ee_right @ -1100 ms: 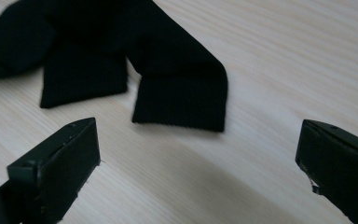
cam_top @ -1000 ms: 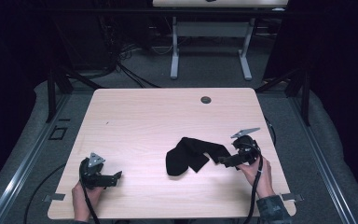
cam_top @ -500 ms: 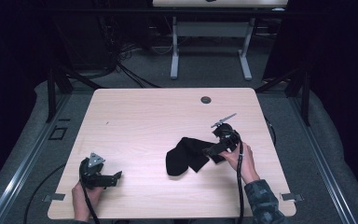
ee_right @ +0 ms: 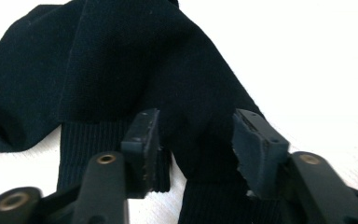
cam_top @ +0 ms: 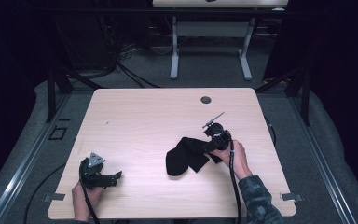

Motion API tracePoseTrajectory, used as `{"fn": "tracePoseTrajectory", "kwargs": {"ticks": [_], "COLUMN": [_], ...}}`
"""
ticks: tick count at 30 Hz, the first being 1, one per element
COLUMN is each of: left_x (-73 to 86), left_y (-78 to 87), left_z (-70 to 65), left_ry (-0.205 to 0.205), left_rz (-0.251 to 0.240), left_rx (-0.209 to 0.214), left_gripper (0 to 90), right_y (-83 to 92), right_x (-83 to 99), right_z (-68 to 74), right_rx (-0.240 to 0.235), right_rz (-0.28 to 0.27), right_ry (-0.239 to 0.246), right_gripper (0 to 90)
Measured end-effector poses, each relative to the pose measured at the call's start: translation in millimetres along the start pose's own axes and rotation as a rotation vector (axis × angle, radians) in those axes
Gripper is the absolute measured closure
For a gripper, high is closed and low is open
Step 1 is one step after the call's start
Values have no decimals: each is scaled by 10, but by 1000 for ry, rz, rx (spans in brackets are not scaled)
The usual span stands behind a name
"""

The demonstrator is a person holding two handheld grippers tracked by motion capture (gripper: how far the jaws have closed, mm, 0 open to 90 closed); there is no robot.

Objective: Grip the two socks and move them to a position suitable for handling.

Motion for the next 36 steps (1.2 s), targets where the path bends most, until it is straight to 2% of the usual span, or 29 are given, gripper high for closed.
{"fn": "tracePoseTrajectory", "kwargs": {"ticks": [2, 3, 6, 7, 11, 13, 18, 19, 20, 22, 23, 27, 36], "left_x": [1, 1, 1, 1, 1, 1, 1, 1, 1, 1, 1, 1, 1], "left_y": [1, 0, 1, 1, 1, 1, 1, 1, 1, 1, 1, 1, 1], "left_z": [0, 0, 0, 0, 0, 0, 0, 0, 0, 0, 0, 0, 0], "left_ry": [0, 0, 0, 0, -1, 0, 0, 0, 0, -1, 0, 0, 0], "left_rz": [1, 1, 1, 1, 1, 1, 1, 1, 1, 1, 1, 1, 1], "left_rx": [0, 0, 0, 1, 0, 0, 0, 0, 0, 0, 0, 0, 0], "left_gripper": [21, 21, 21, 21, 21, 21, 21, 21, 21, 22, 22, 22, 22], "right_y": [-11, -10, -46, -48, -64, -48, 39, 83, 149, 177, 269, 409, 740], "right_x": [-5, 8, -4, 5, 5, 1, -16, -23, -21, -28, -36, -47, -64], "right_z": [5, -7, 4, -12, -17, -10, 7, 17, 27, 35, 45, 74, 118], "right_rx": [-2, 4, -4, 4, -9, -13, -5, -6, -18, -16, -18, 7, 18], "right_rz": [3, 26, 22, 37, 39, 29, -18, -45, -52, -68, -91, -118, -188], "right_ry": [-7, 10, -2, 11, 3, 3, 0, -7, 5, -7, -2, 13, 27], "right_gripper": [539, 554, 622, 660, 823, 854, 859, 860, 860, 860, 860, 860, 861]}}
Point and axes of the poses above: each handheld gripper's, and its own axes: y roughly backward along the jaws, x roughly out of its underside, z roughly to its left, the point moved 9 cm from there along -y, roughly forward along the jaws, and after that the axes turned 11 degrees about z, right-handed, at the moved point
